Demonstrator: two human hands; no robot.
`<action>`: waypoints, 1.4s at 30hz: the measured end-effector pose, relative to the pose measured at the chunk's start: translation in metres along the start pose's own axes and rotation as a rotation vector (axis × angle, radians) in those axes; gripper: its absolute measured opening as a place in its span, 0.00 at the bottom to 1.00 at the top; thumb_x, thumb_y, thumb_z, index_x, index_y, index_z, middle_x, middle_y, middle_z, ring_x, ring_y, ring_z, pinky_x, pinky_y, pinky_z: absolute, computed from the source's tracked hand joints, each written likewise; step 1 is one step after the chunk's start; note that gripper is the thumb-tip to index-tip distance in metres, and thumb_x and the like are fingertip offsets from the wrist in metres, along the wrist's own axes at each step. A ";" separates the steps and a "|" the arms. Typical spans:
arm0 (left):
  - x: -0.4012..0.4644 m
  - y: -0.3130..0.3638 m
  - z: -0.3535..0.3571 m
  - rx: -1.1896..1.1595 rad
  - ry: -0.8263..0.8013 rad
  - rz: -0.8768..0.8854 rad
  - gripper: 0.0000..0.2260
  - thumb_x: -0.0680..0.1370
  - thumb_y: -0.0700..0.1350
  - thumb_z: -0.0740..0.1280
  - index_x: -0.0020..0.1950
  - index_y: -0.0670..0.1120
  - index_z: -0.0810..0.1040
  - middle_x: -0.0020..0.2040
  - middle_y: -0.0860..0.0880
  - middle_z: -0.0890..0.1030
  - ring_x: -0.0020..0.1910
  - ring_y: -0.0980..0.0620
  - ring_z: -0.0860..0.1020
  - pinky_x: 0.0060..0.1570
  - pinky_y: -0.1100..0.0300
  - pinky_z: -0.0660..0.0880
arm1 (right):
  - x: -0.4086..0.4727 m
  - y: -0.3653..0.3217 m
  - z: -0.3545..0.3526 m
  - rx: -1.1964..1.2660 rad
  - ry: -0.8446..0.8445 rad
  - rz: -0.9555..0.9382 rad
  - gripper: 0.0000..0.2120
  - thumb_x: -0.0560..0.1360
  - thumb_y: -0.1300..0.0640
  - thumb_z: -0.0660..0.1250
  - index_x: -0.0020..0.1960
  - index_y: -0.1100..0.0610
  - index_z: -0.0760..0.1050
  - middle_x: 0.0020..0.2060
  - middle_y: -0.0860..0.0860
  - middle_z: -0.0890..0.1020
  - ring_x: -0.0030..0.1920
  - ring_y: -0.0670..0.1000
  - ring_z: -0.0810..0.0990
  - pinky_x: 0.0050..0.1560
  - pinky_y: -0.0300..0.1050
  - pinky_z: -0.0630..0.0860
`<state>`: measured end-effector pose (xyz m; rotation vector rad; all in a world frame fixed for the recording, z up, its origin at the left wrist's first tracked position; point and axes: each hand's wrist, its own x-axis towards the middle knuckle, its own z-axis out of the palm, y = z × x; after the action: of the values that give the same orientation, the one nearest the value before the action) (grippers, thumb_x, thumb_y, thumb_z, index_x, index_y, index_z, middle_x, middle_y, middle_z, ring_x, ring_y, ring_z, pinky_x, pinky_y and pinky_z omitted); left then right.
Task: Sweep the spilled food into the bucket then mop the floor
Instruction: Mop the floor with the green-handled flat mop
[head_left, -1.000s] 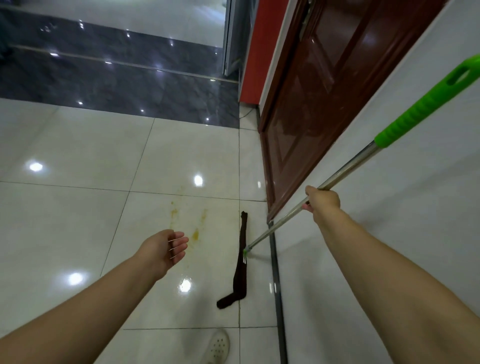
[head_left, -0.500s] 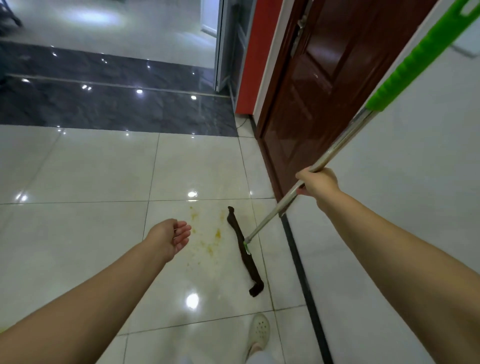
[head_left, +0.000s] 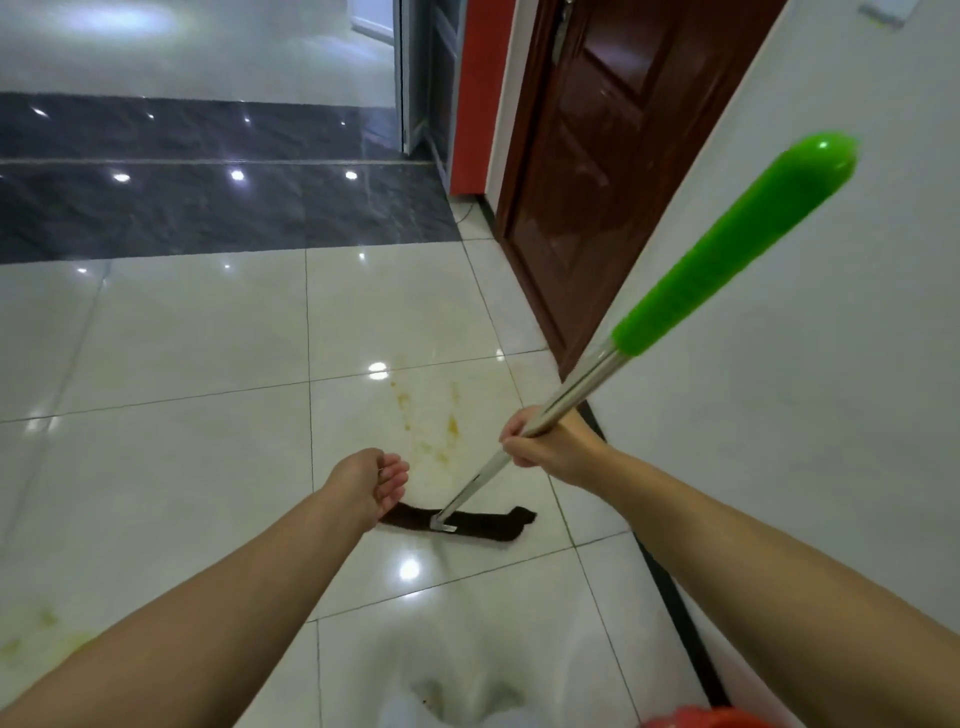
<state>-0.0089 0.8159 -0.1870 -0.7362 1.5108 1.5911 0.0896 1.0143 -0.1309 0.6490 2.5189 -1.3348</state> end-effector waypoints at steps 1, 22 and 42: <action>-0.002 -0.006 -0.002 0.005 -0.003 -0.008 0.12 0.81 0.39 0.53 0.43 0.39 0.74 0.30 0.46 0.80 0.32 0.53 0.75 0.37 0.61 0.72 | -0.009 0.006 0.009 -0.004 -0.019 0.011 0.02 0.73 0.60 0.67 0.43 0.55 0.79 0.34 0.51 0.79 0.36 0.46 0.77 0.39 0.41 0.77; -0.101 -0.191 -0.004 0.357 -0.224 -0.089 0.09 0.79 0.40 0.60 0.40 0.41 0.75 0.30 0.46 0.77 0.28 0.52 0.74 0.30 0.60 0.73 | -0.234 0.054 0.099 1.118 -0.024 0.445 0.07 0.80 0.67 0.58 0.53 0.65 0.75 0.37 0.63 0.81 0.32 0.55 0.84 0.41 0.47 0.83; -0.182 -0.310 -0.081 0.131 -0.518 -0.250 0.12 0.83 0.44 0.56 0.42 0.41 0.71 0.36 0.46 0.74 0.32 0.54 0.72 0.28 0.65 0.76 | -0.391 0.009 0.189 1.381 -0.001 0.753 0.11 0.77 0.71 0.55 0.38 0.67 0.71 0.24 0.58 0.74 0.14 0.45 0.69 0.15 0.31 0.68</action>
<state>0.3387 0.6959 -0.2025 -0.3790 1.0842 1.3464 0.4352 0.7535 -0.0929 1.5236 0.7359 -2.4210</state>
